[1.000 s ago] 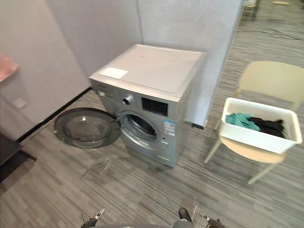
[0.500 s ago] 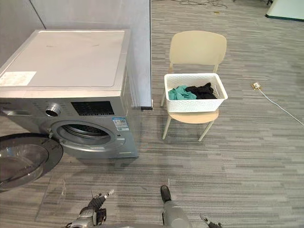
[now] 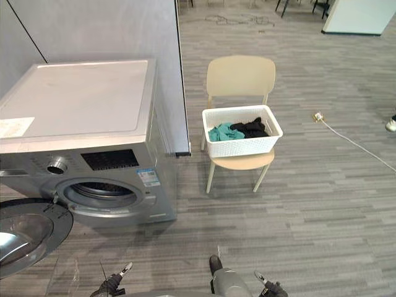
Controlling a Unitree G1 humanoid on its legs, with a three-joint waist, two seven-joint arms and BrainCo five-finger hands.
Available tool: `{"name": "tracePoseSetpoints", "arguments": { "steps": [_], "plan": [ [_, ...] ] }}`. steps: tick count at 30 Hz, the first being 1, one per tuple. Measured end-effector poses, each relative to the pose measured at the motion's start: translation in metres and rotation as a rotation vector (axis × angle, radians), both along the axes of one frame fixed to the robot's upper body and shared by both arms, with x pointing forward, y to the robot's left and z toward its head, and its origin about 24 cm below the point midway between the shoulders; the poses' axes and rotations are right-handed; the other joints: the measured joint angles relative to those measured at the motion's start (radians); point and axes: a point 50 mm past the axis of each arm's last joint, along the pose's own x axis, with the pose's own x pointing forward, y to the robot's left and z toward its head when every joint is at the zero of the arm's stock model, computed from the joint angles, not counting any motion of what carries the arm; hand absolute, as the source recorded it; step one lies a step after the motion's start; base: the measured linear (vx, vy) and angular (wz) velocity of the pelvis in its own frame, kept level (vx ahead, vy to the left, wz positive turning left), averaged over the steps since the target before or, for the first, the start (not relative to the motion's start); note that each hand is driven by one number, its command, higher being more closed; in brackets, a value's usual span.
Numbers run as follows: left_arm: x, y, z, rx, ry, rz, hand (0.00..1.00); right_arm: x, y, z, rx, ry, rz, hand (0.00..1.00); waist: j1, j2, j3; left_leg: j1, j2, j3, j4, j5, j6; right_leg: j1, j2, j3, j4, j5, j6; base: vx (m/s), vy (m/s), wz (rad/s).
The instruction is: Pick up the laundry basket with both hands and put the clothes into the washing machine.
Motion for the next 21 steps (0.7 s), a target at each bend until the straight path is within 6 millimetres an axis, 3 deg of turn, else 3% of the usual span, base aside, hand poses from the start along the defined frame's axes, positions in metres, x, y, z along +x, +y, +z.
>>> {"name": "tracePoseSetpoints", "arguments": {
  "steps": [2, 4, 6, 7, 8, 9, 10, 11, 12, 14, 15, 17, 18, 19, 21],
  "plan": [
    [0.003, -0.001, 0.001, -0.003, -0.017, 0.007, 0.0, 0.001, -0.005, 0.002, -0.014, -0.001, 0.004, 0.0, 0.007, 0.007, 0.006, -0.068, -0.084, -0.053, -0.032, -0.074, -0.036, 0.017, 0.0, 0.026, -0.004, -0.011, -0.001, 0.06, -0.024, -0.34],
    [0.004, -0.002, 0.002, -0.001, -0.037, 0.005, 0.0, 0.0, -0.008, 0.002, -0.023, 0.002, 0.008, 0.0, 0.023, 0.018, 0.011, -0.089, -0.156, -0.067, -0.17, -0.088, -0.033, 0.038, 0.001, 0.055, -0.037, -0.012, 0.001, 0.04, 0.028, -0.58],
    [-0.001, -0.002, 0.002, 0.003, -0.031, -0.006, 0.0, 0.003, -0.008, 0.003, -0.024, 0.001, 0.019, 0.0, 0.024, 0.046, 0.013, -0.096, -0.215, -0.102, -0.468, -0.081, -0.044, 0.044, 0.018, 0.075, -0.083, -0.01, -0.002, 0.07, 0.094, -0.61],
    [-0.004, -0.003, 0.001, 0.001, -0.023, -0.013, 0.0, 0.003, -0.009, 0.003, -0.027, 0.001, 0.02, 0.0, 0.024, 0.062, 0.012, -0.095, -0.217, -0.122, -0.547, -0.072, -0.058, 0.044, 0.03, 0.081, -0.101, -0.007, -0.006, 0.08, 0.102, -0.92],
    [-0.014, -0.005, -0.002, -0.006, 0.009, -0.009, 0.0, 0.004, -0.006, 0.003, -0.025, 0.005, 0.033, 0.0, 0.05, 0.076, 0.012, -0.084, -0.221, -0.129, -0.606, -0.029, -0.036, 0.054, 0.046, 0.13, -0.151, 0.003, -0.018, 0.15, 0.106, -1.1],
    [-0.026, -0.007, -0.005, -0.016, 0.054, -0.007, 0.0, 0.01, -0.003, 0.003, -0.033, 0.007, 0.087, 0.0, 0.061, 0.096, 0.003, -0.088, -0.218, -0.126, -0.633, -0.032, -0.032, 0.061, 0.063, 0.163, -0.163, 0.012, 0.011, 0.18, 0.095, -1.1],
    [-0.03, -0.005, -0.006, -0.014, 0.073, -0.013, 0.0, 0.013, 0.0, 0.003, -0.034, 0.01, 0.12, 0.0, 0.062, 0.087, 0.011, -0.088, -0.22, -0.117, -0.633, -0.033, -0.031, 0.059, 0.06, 0.176, -0.13, 0.01, 0.016, 0.26, 0.107, -0.64],
    [-0.032, 0.001, -0.006, 0.003, 0.081, -0.009, 0.0, 0.015, 0.006, 0.002, -0.03, 0.017, 0.161, 0.0, 0.065, 0.055, 0.012, -0.084, -0.243, -0.099, -0.634, -0.039, -0.019, 0.08, 0.036, 0.214, -0.129, -0.015, 0.01, 0.3, 0.089, -0.49],
    [-0.037, -0.001, -0.007, -0.004, 0.107, -0.017, 0.0, 0.025, 0.005, 0.005, -0.057, 0.005, 0.232, 0.0, 0.069, 0.059, 0.02, -0.065, -0.251, -0.085, -0.654, -0.039, 0.009, 0.077, 0.033, 0.238, -0.135, -0.024, 0.025, 0.25, 0.08, -0.46],
    [-0.045, -0.001, -0.009, -0.01, 0.138, -0.009, 0.0, 0.033, 0.007, 0.008, -0.073, -0.027, 0.265, 0.0, 0.067, 0.055, 0.019, -0.035, -0.27, -0.077, -0.68, -0.046, 0.021, 0.071, 0.021, 0.238, -0.102, -0.06, 0.036, 0.22, 0.068, -0.21],
    [-0.045, 0.0, -0.009, -0.008, 0.137, -0.009, 0.0, 0.029, 0.008, 0.007, -0.073, -0.02, 0.268, 0.0, 0.068, 0.038, 0.013, -0.018, -0.288, -0.073, -0.702, -0.052, 0.031, 0.055, 0.015, 0.239, -0.048, -0.101, 0.07, 0.25, 0.051, -0.03],
    [-0.044, 0.0, -0.008, -0.007, 0.135, -0.002, 0.0, 0.033, 0.009, 0.008, -0.074, -0.031, 0.277, 0.0, 0.065, 0.041, 0.008, 0.018, -0.299, -0.052, -0.738, -0.055, 0.035, -0.014, 0.033, 0.224, 0.136, -0.162, 0.25, 0.21, -0.025, -0.14],
    [-0.041, 0.0, -0.008, -0.006, 0.133, -0.007, 0.0, 0.033, 0.012, 0.007, -0.069, -0.028, 0.284, 0.0, 0.044, 0.028, 0.019, 0.048, -0.304, -0.046, -0.739, -0.049, 0.055, -0.099, 0.039, 0.159, 0.345, -0.145, 0.314, 0.22, -0.054, 0.0],
    [-0.035, 0.004, -0.007, 0.016, 0.126, -0.027, 0.0, 0.023, 0.013, 0.004, -0.059, -0.001, 0.275, 0.0, 0.03, 0.009, 0.033, 0.094, -0.309, -0.05, -0.734, -0.057, 0.073, -0.157, 0.023, 0.07, 0.524, -0.131, 0.3, 0.28, -0.085, 0.15],
    [-0.024, 0.008, -0.005, 0.033, 0.106, -0.044, 0.0, 0.009, 0.011, 0.0, -0.053, 0.038, 0.25, 0.0, 0.012, -0.003, 0.037, 0.127, -0.3, -0.058, -0.733, -0.057, 0.073, -0.227, -0.033, -0.025, 0.664, -0.137, 0.295, 0.25, -0.102, 0.36]
  ]
}}
